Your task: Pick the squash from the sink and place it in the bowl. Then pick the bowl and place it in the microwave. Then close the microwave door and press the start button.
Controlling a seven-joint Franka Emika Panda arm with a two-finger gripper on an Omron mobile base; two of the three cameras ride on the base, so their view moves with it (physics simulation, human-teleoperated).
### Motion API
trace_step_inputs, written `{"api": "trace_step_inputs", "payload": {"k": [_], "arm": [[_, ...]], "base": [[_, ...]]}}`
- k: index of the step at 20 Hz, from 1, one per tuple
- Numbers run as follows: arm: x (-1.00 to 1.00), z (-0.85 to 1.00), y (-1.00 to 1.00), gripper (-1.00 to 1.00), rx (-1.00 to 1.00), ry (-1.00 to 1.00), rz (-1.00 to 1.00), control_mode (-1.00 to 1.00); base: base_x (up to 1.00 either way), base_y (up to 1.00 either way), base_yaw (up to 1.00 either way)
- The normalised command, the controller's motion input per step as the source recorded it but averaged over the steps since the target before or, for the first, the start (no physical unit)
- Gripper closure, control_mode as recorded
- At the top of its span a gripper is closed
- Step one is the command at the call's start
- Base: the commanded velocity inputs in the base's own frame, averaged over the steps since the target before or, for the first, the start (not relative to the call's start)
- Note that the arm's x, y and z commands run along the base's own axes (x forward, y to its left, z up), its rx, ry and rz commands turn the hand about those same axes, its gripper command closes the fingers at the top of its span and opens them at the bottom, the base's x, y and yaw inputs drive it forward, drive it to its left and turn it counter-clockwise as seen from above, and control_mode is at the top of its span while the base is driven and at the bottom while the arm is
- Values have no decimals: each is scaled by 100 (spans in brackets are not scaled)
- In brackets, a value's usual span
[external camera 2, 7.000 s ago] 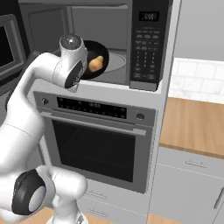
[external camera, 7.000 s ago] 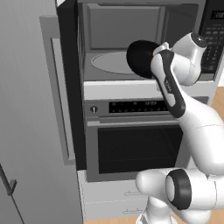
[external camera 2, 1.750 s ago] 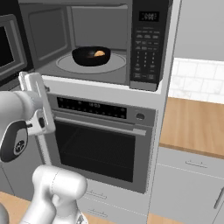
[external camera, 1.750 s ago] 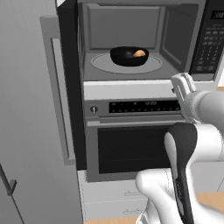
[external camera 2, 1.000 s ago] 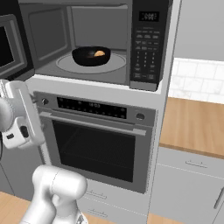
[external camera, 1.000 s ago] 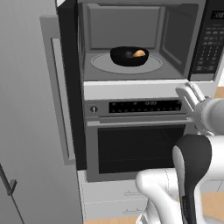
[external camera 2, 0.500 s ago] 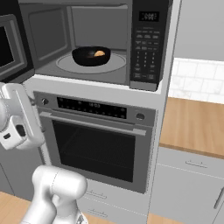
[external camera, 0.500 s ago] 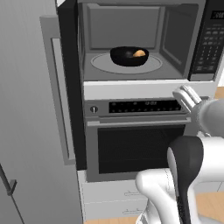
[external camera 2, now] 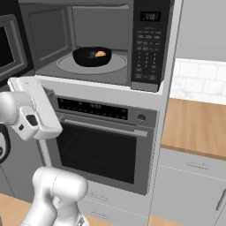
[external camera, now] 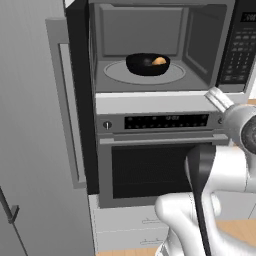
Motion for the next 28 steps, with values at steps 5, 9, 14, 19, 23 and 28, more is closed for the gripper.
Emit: {"api": "trace_step_inputs", "payload": {"k": [5, 9, 14, 19, 23, 28], "arm": [[-20, 12, -40, -100, -47, -17, -32, -100], [-1, -28, -13, -100, -31, -2, -18, -100], [-15, -11, -13, -100, -40, -7, -18, -100], [-4, 0, -39, -100, -46, -19, -18, -100], [-9, 0, -57, -100, -45, -15, -22, -100], [-62, -21, -21, -100, -40, -18, -25, -100]], "base": [[0, 0, 0], [0, 0, 0], [0, 0, 0], [0, 0, 0], [0, 0, 0], [0, 0, 0]]}}
